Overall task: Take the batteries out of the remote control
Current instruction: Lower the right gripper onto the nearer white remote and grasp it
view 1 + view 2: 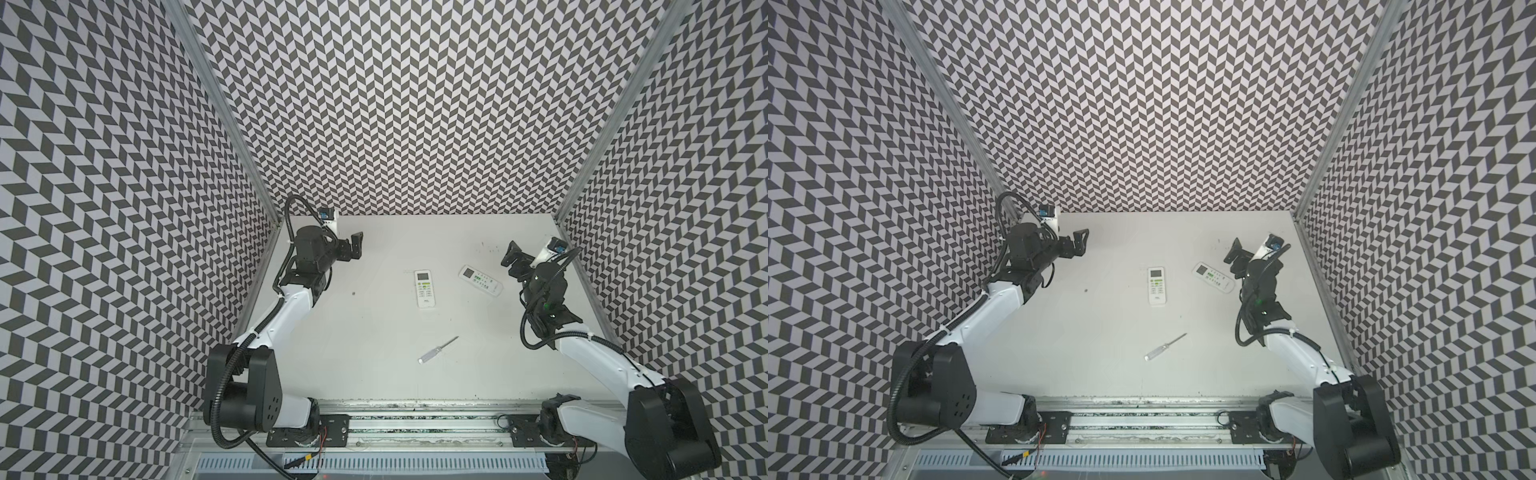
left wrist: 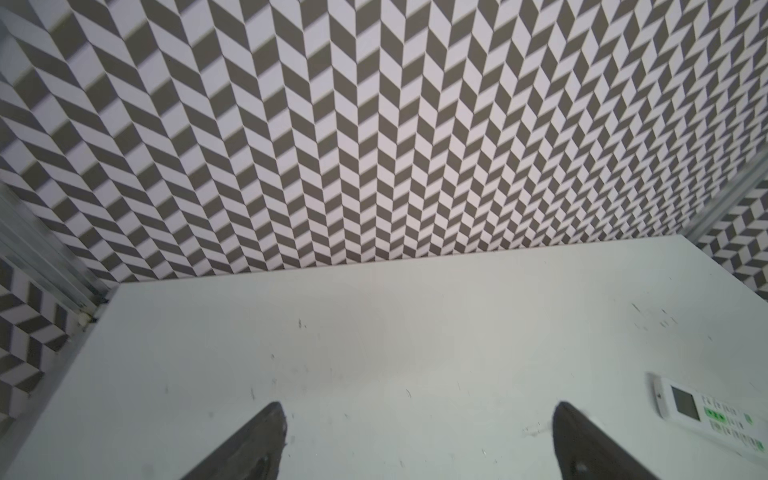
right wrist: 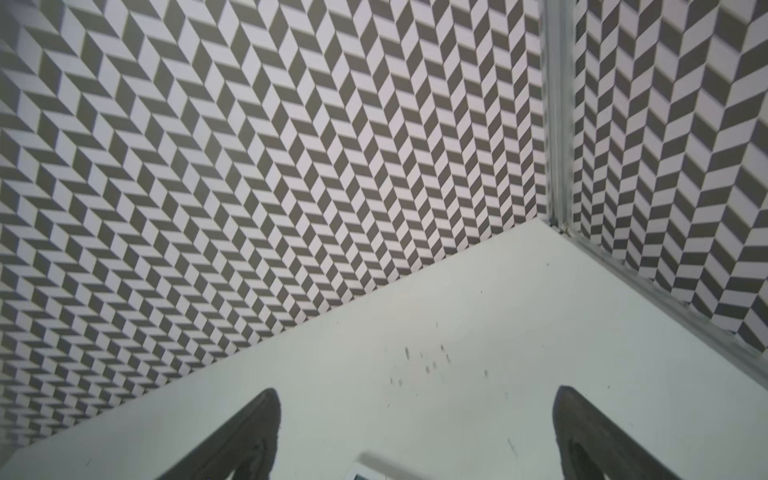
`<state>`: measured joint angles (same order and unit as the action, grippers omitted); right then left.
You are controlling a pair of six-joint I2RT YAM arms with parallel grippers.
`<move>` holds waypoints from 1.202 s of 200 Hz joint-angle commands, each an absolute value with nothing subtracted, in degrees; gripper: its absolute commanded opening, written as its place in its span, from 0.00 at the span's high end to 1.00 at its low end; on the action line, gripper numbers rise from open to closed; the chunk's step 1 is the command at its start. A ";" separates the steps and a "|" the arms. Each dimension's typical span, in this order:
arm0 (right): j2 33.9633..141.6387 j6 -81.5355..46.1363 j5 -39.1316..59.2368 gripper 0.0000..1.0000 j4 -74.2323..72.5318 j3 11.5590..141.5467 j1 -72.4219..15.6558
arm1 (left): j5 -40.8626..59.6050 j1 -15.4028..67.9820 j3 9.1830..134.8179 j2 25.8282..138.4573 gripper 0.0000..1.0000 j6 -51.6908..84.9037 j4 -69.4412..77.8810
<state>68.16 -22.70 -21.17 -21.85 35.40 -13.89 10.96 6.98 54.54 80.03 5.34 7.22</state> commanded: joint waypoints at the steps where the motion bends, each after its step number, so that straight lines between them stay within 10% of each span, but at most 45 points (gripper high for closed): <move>1: 70.22 -27.11 -16.59 0.01 -9.96 39.65 -17.01 | 14.71 6.77 50.84 78.52 0.00 8.62 6.24; 240: 111.43 -27.27 -19.73 0.06 9.12 70.85 -45.15 | 17.94 0.66 47.65 71.76 0.00 10.38 8.99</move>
<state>108.25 -27.05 -16.71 5.85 67.83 -43.81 17.72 0.45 47.27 73.43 10.07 8.10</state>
